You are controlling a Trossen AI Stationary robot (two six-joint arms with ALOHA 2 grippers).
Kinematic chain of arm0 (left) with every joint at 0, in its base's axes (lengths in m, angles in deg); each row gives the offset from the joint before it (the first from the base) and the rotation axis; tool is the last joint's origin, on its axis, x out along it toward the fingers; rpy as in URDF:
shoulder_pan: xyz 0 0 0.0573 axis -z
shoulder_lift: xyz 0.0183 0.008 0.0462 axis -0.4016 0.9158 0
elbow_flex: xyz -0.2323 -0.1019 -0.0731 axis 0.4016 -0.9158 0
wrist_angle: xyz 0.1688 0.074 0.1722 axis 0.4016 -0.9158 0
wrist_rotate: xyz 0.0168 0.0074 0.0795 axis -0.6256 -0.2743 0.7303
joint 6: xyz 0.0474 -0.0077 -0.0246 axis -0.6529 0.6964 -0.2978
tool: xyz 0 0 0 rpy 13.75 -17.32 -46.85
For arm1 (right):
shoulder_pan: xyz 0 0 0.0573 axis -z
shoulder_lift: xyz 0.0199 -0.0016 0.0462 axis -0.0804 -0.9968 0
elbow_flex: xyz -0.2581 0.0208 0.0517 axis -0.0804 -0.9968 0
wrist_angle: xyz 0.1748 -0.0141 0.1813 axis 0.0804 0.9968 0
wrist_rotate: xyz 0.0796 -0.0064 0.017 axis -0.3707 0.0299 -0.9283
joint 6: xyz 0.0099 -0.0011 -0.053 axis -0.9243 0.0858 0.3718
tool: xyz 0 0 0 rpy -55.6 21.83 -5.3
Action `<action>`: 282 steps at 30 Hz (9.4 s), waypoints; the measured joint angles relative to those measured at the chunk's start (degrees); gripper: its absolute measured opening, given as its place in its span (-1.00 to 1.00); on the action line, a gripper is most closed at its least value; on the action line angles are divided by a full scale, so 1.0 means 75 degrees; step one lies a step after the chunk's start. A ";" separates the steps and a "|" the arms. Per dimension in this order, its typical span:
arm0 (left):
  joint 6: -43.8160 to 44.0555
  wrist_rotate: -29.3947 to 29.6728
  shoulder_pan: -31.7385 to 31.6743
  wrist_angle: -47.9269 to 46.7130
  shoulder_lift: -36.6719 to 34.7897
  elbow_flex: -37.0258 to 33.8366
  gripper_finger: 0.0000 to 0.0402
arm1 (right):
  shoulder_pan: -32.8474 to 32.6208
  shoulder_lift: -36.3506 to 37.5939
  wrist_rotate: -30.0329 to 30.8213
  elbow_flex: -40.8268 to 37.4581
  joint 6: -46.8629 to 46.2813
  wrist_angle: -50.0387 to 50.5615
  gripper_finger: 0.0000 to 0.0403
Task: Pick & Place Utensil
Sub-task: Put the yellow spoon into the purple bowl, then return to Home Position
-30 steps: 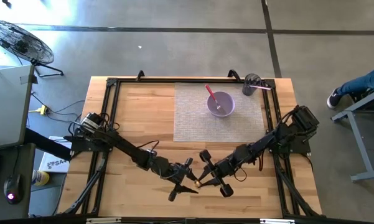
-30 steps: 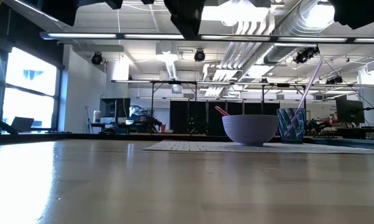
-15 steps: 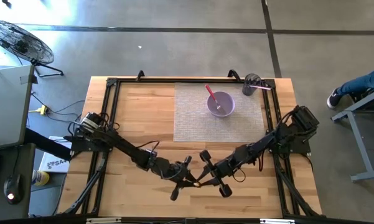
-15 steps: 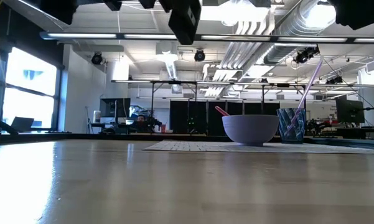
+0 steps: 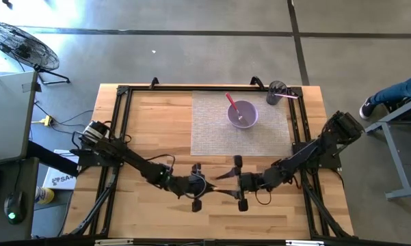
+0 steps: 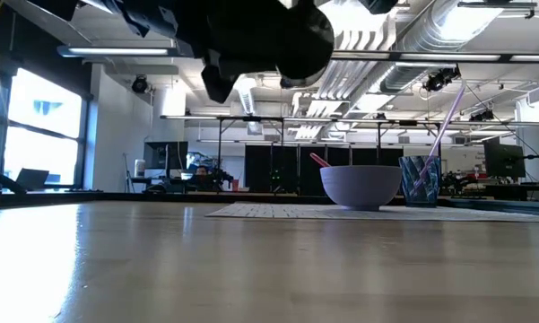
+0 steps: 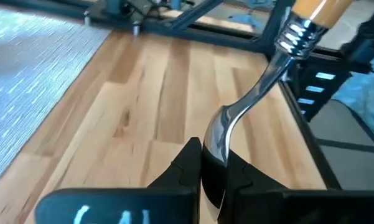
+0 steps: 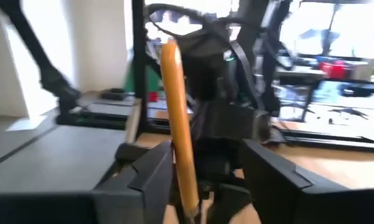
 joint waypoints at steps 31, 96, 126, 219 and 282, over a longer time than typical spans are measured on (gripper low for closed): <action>0.1102 0.1393 -0.0003 -0.0600 0.0070 -0.0012 -0.94 | 0.0273 -0.0004 -0.0295 0.0003 -0.0373 -0.0650 -0.69; 0.5607 0.4978 0.3896 -0.9230 -0.2728 -0.0020 -0.26 | 0.4564 0.1569 0.6825 -0.3881 -0.6465 -0.1338 -0.85; 0.5652 0.4903 0.3896 -0.9124 -0.2728 -0.0015 -0.26 | 0.5673 0.1150 0.4491 -0.3750 -0.7484 0.0827 -0.34; 0.6225 0.5231 0.2647 -0.9124 -0.3357 -0.0015 -0.26 | 0.5009 0.8358 0.0888 -0.3744 -0.6463 0.9563 -0.32; 0.0889 0.2507 -0.0674 -0.2057 -0.3441 -0.2308 -0.26 | 0.4932 0.9877 -0.5126 -0.5242 -0.1005 0.4844 -0.99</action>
